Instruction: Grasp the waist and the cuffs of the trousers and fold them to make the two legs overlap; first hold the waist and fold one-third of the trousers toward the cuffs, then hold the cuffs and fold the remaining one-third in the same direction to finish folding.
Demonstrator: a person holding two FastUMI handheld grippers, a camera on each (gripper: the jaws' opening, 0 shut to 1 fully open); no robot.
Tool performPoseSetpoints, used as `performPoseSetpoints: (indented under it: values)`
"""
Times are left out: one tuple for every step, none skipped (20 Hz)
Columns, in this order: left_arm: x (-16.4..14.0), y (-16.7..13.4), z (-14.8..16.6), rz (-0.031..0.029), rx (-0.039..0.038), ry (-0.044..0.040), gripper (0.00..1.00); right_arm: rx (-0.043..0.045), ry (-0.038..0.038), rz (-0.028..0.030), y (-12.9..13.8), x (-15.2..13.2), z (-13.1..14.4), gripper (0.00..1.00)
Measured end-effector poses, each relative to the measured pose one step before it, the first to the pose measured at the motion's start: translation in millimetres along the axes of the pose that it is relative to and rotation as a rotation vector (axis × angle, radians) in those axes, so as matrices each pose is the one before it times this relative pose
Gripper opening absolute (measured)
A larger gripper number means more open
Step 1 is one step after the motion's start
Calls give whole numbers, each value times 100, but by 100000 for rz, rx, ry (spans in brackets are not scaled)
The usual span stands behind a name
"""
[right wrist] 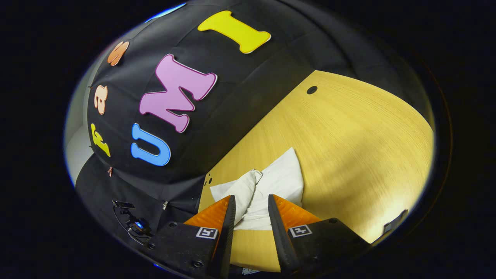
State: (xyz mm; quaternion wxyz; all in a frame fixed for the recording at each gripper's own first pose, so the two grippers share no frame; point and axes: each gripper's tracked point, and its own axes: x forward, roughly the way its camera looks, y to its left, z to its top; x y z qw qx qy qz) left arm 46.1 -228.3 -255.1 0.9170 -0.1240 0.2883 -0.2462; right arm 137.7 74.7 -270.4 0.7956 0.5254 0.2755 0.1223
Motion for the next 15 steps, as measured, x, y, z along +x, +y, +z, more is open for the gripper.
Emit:
performPoseSetpoints:
  values:
    - [-1116, 964, 786, 1133, -2986, -2582, 96, -1078, -757, 182, 900, -297, -514, 52]
    - [-1086, 721, 310, 657, -2505, -2057, 95, -1030, -1069, 201, 961, -286, -367, 52]
    - [-1030, 644, 315, 257, -1798, -1394, 95, -930, -1324, -106, 888, -260, -346, 52]
    - [-778, 543, 224, 593, -1237, -1332, 96, -1039, -1392, 210, 931, -266, -398, 52]
    - [-772, 538, 106, 439, -848, -809, 96, -1463, -1284, -136, 886, -252, -434, 52]
    - [-482, 853, 149, 639, -936, -679, 96, -1777, -711, -300, 777, -192, -532, 52]
    - [-541, 596, 49, 147, -1029, -436, 95, -1702, -810, -169, 790, -185, -479, 52]
    - [-401, 526, -75, -192, -1158, -349, 96, -1440, -666, -177, 643, -121, -521, 52]
    - [-366, 314, -126, -561, -1067, -219, 96, -879, -525, -18, 647, -242, -501, 52]
    - [-356, 239, -332, -621, -798, 130, 96, -861, -109, 148, 562, -143, -492, 52]
    - [-401, 275, -191, 298, -623, 21, 96, -905, 585, 255, 409, -1, -584, 52]
    - [-145, 544, -86, 562, -798, 169, 96, -691, 705, 260, 310, 4, -387, 52]
    - [-328, 230, -51, 626, -1183, 156, 96, -27, 523, 403, 183, -27, -280, 52]
    - [-134, -29, -26, 115, -1236, 29, 96, 511, 170, 479, 41, 170, -120, 52]
    - [-275, -8, 33, 81, -864, -102, 96, 993, 314, 511, -120, 80, -191, 52]
